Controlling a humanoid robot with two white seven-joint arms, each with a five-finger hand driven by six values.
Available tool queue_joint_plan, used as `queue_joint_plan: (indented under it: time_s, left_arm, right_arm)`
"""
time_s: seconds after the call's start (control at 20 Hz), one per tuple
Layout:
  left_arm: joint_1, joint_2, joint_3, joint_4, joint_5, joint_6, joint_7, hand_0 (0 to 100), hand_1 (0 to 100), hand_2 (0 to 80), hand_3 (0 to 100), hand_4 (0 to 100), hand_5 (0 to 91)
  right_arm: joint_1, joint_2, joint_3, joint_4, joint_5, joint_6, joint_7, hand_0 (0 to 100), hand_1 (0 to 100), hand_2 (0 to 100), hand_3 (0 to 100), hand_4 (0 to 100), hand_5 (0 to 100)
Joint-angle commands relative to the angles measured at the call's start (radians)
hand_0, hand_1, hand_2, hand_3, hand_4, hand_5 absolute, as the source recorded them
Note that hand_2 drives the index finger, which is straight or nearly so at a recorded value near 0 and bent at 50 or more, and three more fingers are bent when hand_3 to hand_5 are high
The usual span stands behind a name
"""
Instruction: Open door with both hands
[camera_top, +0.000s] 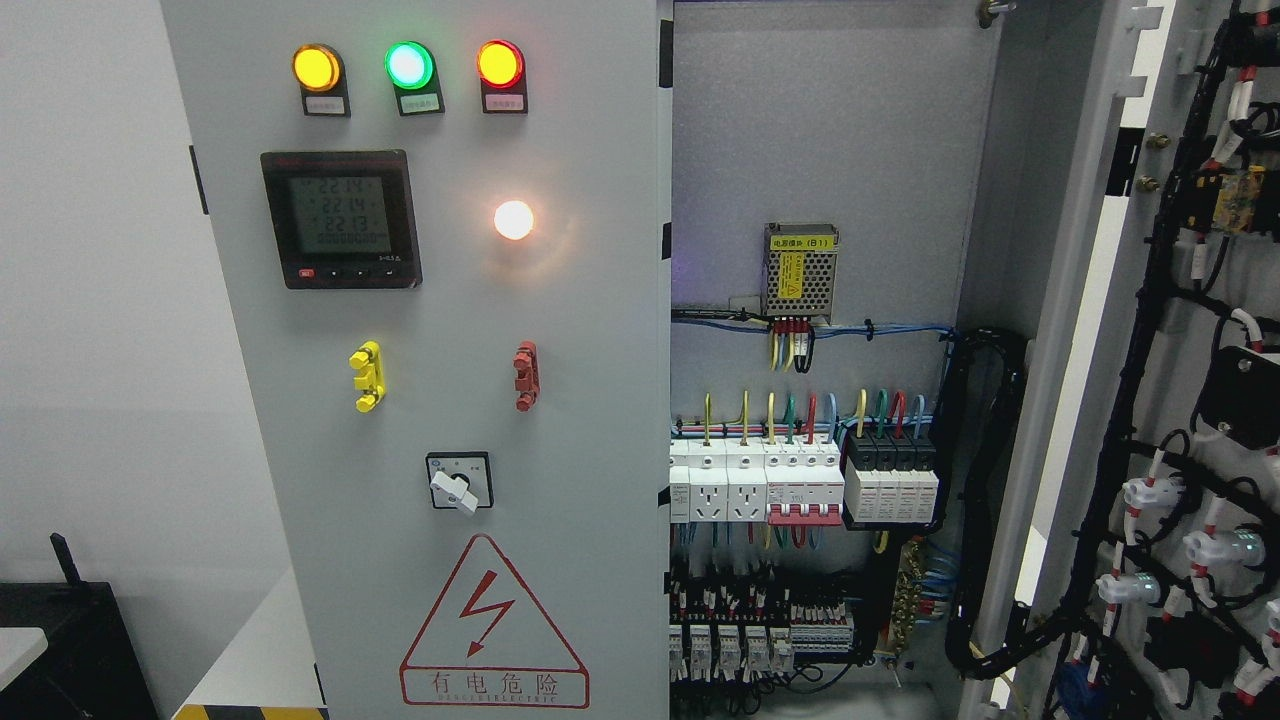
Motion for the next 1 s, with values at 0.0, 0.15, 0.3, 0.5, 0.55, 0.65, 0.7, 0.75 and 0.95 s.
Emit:
queue_joint_plan:
  time_s: [0.0,0.15,0.3,0.5,0.55,0.65,0.7,0.75,0.95]
  left_arm:
    - [0.011,-0.001,-0.025,0.005,0.001,0.026,0.002,0,0,0.0,0,0,0.0]
    - [0.011,-0.001,-0.025,0.003,0.001,0.06,0.004,0,0,0.0,0,0,0.0]
    - [0.011,-0.001,-0.025,0.003,0.0,0.056,0.004,0,0,0.0,0,0,0.0]
    - [0.011,-0.001,-0.025,0.003,0.003,0.046,-0.002,0,0,0.0,0,0,0.0]
    - [0.011,-0.001,-0.025,0.003,0.003,0.046,-0.002,0,0,0.0,0,0,0.0]
    - [0.011,-0.001,-0.026,0.003,0.001,0.046,-0.004,0,0,0.0,0,0,0.0]
    - [0.011,-0.001,-0.026,0.003,0.001,0.046,-0.004,0,0,0.0,0,0,0.0]
    - [0.011,-0.001,-0.026,0.003,0.001,0.046,-0.004,0,0,0.0,0,0,0.0]
    - [0.011,-0.001,-0.026,0.003,0.001,0.046,-0.004,0,0,0.0,0,0,0.0]
  right_arm:
    - [0.068,-0.035,0.075,-0.345,-0.02,-0.064,0.0,38,0,0,0,0,0]
    - [0.096,-0.056,0.126,-0.443,-0.02,-0.099,-0.001,38,0,0,0,0,0]
    - [0.091,-0.069,0.163,-0.511,-0.02,-0.107,-0.001,38,0,0,0,0,0]
    - [0.047,-0.07,0.212,-0.533,-0.018,-0.183,-0.001,38,0,0,0,0,0]
    - [0.03,-0.07,0.222,-0.533,-0.02,-0.197,-0.001,38,0,0,0,0,0]
    - [-0.002,-0.072,0.242,-0.533,-0.02,-0.204,-0.001,38,0,0,0,0,0]
    - [-0.024,-0.072,0.244,-0.533,-0.02,-0.205,-0.001,38,0,0,0,0,0]
    - [-0.047,-0.07,0.244,-0.533,-0.02,-0.21,-0.001,38,0,0,0,0,0]
    - [-0.155,-0.056,0.238,-0.533,-0.02,-0.207,-0.001,38,0,0,0,0,0]
